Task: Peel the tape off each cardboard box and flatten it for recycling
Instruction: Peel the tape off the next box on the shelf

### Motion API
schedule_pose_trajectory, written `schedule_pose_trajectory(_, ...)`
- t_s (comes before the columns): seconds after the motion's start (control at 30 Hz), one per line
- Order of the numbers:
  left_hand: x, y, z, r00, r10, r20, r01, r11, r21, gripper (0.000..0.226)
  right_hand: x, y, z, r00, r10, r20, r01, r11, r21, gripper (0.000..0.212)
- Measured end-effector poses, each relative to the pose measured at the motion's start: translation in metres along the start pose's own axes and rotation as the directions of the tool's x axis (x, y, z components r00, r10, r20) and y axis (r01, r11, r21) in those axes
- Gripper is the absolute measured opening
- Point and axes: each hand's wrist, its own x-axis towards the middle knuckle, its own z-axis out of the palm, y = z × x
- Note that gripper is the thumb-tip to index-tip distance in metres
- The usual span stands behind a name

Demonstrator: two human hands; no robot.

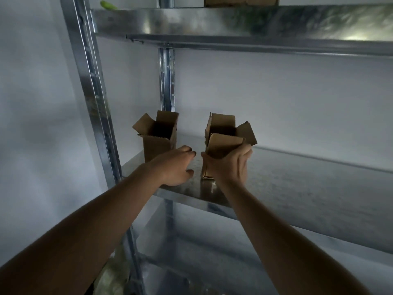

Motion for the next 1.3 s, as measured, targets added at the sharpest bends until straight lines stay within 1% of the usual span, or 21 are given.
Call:
schedule_pose_trajectory(0.13,0.008,0.002,0.001,0.999,0.013,0.029,-0.013,1.0,0.024,0.063,0.001,0.009,-0.004,0.997,-0.056,-0.056,0.058,0.998,0.039,0.103)
schedule_pose_trajectory(0.27,0.02,0.012,0.0,0.999,0.054,0.007,-0.054,0.998,0.015,0.07,0.004,0.012,-0.023,0.99,-0.109,-0.093,0.116,0.99,0.077,0.097)
schedule_pose_trajectory(0.43,0.035,0.04,0.002,0.99,0.134,-0.043,-0.133,0.991,0.029,0.07,0.006,0.027,-0.059,0.975,-0.118,-0.186,0.129,0.991,0.045,0.095)
schedule_pose_trajectory(0.63,0.051,0.098,0.006,0.97,0.239,-0.042,-0.238,0.971,0.023,0.068,0.001,0.058,-0.127,0.954,-0.108,-0.28,0.115,0.993,0.009,0.092)
schedule_pose_trajectory(0.77,0.057,0.155,0.005,0.946,0.321,-0.044,-0.32,0.947,0.013,0.068,-0.004,0.08,-0.184,0.933,-0.108,-0.342,0.107,0.994,-0.022,0.095)
schedule_pose_trajectory(0.93,0.063,0.245,0.009,0.917,0.397,-0.048,-0.398,0.918,0.0,0.067,-0.013,0.112,-0.267,0.901,-0.121,-0.416,0.106,0.993,-0.06,0.105)
schedule_pose_trajectory(1.13,0.063,0.377,0.015,0.881,0.471,-0.03,-0.472,0.881,-0.023,0.068,-0.026,0.161,-0.385,0.87,-0.106,-0.481,0.065,0.993,-0.1,0.129)
schedule_pose_trajectory(1.3,0.065,0.486,0.019,0.856,0.515,-0.034,-0.516,0.856,-0.033,0.066,-0.026,0.206,-0.481,0.865,-0.033,-0.5,-0.036,0.991,-0.126,0.15)
